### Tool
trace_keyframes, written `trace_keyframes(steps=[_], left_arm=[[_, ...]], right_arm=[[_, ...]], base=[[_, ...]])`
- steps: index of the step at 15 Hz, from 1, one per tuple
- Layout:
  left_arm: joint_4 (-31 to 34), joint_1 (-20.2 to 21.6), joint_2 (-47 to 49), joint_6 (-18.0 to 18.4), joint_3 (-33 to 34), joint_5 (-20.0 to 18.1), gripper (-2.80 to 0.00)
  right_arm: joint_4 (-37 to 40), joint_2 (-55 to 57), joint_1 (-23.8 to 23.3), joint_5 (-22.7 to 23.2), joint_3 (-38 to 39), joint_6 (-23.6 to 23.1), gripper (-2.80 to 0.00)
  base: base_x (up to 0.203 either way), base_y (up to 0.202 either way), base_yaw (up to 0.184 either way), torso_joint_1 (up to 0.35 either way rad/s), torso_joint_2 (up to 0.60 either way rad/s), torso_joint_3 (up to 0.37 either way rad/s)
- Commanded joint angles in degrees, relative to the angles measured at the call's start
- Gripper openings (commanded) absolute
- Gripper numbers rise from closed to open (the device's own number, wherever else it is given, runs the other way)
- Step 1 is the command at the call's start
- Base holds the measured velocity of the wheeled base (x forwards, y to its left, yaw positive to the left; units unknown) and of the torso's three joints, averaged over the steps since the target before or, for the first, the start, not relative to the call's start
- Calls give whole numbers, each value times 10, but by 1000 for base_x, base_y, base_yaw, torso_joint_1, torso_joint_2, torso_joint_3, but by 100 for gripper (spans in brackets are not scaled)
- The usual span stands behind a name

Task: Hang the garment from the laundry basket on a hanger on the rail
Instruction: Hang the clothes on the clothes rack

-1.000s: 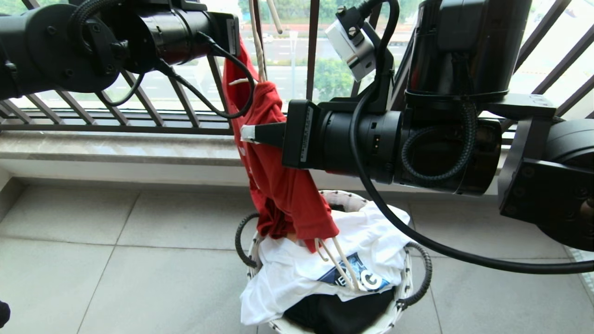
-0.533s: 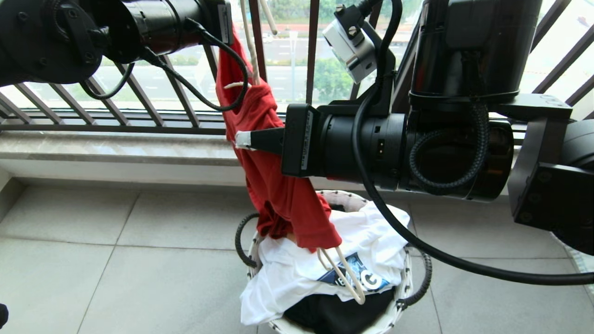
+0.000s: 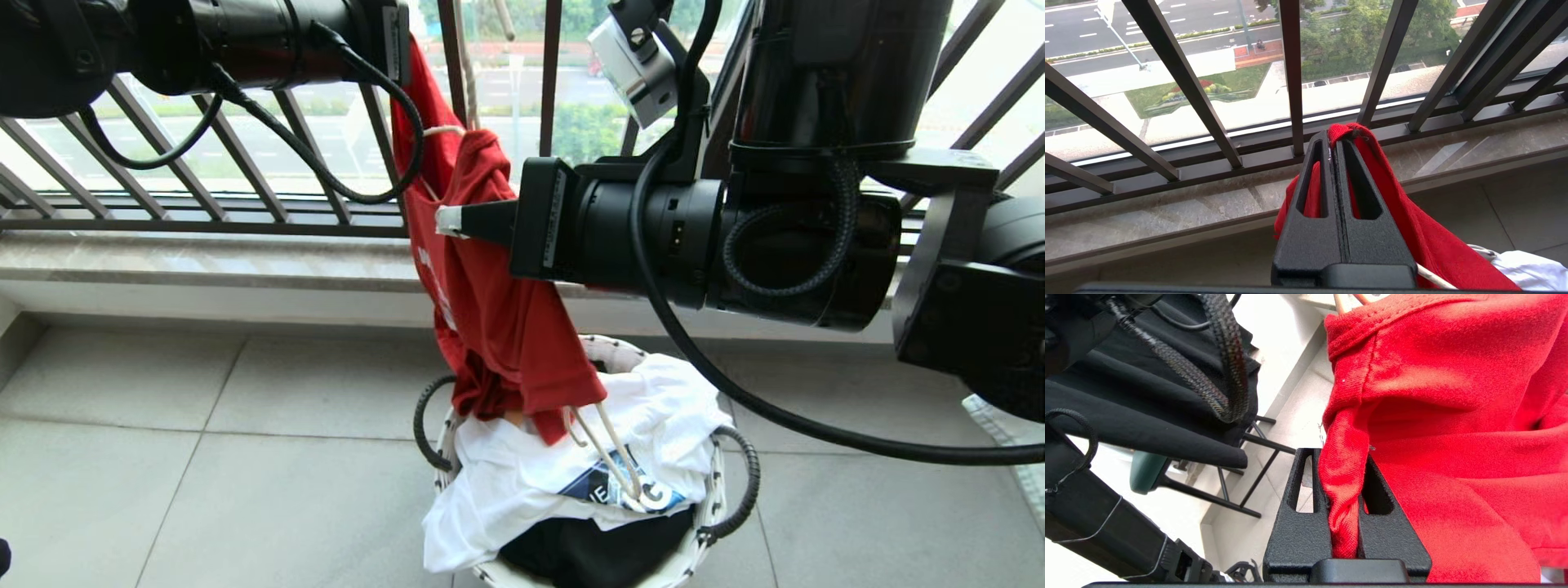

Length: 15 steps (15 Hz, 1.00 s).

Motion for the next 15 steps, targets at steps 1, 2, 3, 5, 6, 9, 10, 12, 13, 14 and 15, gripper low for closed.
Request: trace_keyframes(steps=[1, 2, 3, 5, 6, 9, 10, 12, 13, 14, 15], left_arm=[[-1, 0, -5, 3, -1, 1, -280], [-1, -2, -6, 6, 0, 1, -280], [-1, -3, -5, 21, 0, 3, -280], [-3, 4, -1, 37, -1, 6, -280], [-3, 6, 2, 38, -1, 6, -280], [-5, 13, 12, 53, -1, 10, -280], [-5, 13, 14, 58, -1, 17, -280], [-9, 13, 20, 65, -1, 32, -280], [-12, 13, 23, 65, -1, 33, -280], [-13, 12, 22, 65, -1, 34, -280], [-14, 12, 23, 66, -1, 35, -280]], right_arm=[[0, 14, -12, 1, -10, 1, -280], [0, 17, -17, 1, -14, 1, -280], [0, 17, -24, 1, -18, 1, -280], [0, 17, -30, 1, -22, 1, -280], [0, 17, -30, 1, -22, 1, -280], [0, 15, -32, 1, -23, 1, -280], [0, 15, -35, 1, -24, 1, -280], [0, 14, -36, 1, -24, 1, -280], [0, 14, -36, 1, -24, 1, -280], [0, 14, -36, 1, -24, 1, -280], [0, 14, -36, 1, -24, 1, -280]], base=[[0, 0, 0, 0, 0, 0], [0, 0, 0, 0, 0, 0], [0, 0, 0, 0, 0, 0], [0, 0, 0, 0, 0, 0], [0, 0, 0, 0, 0, 0], [0, 0, 0, 0, 0, 0], [0, 0, 0, 0, 0, 0], [0, 0, 0, 0, 0, 0], [0, 0, 0, 0, 0, 0], [0, 0, 0, 0, 0, 0], [0, 0, 0, 0, 0, 0]])
